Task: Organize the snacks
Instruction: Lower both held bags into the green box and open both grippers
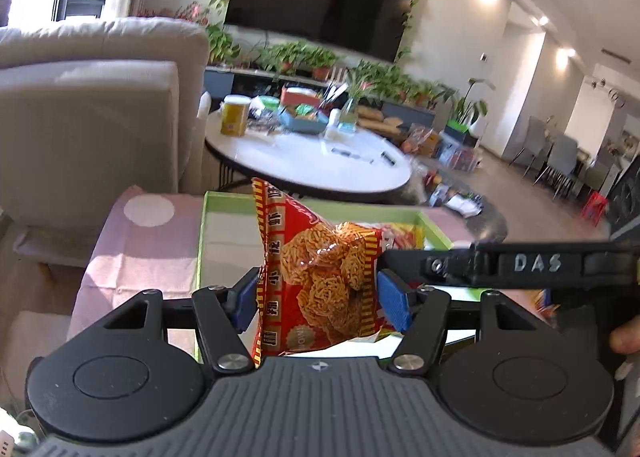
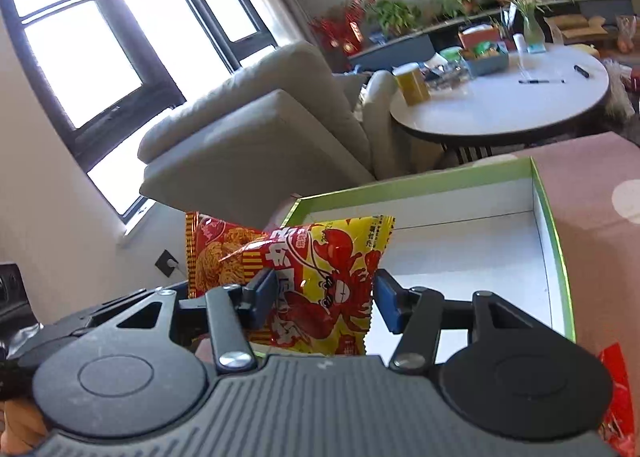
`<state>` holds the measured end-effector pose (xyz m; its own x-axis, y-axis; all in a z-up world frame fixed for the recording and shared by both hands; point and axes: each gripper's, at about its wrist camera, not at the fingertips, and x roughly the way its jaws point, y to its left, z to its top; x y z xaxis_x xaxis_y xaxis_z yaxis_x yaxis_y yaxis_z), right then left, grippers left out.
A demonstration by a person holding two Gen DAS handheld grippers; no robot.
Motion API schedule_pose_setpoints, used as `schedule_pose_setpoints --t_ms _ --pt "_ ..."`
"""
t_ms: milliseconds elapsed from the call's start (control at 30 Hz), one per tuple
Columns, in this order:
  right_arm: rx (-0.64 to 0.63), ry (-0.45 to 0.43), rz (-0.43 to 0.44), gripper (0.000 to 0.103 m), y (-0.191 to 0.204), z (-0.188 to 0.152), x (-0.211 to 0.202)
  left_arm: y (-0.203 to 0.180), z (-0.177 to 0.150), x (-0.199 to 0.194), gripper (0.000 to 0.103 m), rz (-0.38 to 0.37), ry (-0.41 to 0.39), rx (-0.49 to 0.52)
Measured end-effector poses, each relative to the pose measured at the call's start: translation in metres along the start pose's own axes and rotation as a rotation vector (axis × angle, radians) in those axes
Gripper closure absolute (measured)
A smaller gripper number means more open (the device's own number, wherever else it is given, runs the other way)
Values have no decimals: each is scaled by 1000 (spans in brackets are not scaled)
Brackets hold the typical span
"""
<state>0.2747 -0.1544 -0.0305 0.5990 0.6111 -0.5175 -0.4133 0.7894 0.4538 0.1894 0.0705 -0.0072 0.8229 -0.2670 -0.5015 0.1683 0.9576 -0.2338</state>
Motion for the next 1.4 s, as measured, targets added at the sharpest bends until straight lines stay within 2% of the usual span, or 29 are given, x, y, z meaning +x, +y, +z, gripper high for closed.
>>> schedule_pose_setpoints --t_ms 200,400,500,667,1133,1400 --pt "-46 38 -48 25 6 -6 19 13 -9 20 45 26 43 -14" --pt "3 96 -26 25 -3 -10 32 13 -12 20 43 61 67 16" --pt "-10 109 -36 25 1 -11 32 11 -17 22 40 73 97 20" --pt "-32 115 -60 25 5 -12 32 2 -26 18 37 78 102 64" --pt "-60 31 -118 25 13 -9 16 3 -31 7 36 80 88 8" --pt "-136 -20 -89 25 29 -8 -11 -11 -30 -13 26 84 57 38"
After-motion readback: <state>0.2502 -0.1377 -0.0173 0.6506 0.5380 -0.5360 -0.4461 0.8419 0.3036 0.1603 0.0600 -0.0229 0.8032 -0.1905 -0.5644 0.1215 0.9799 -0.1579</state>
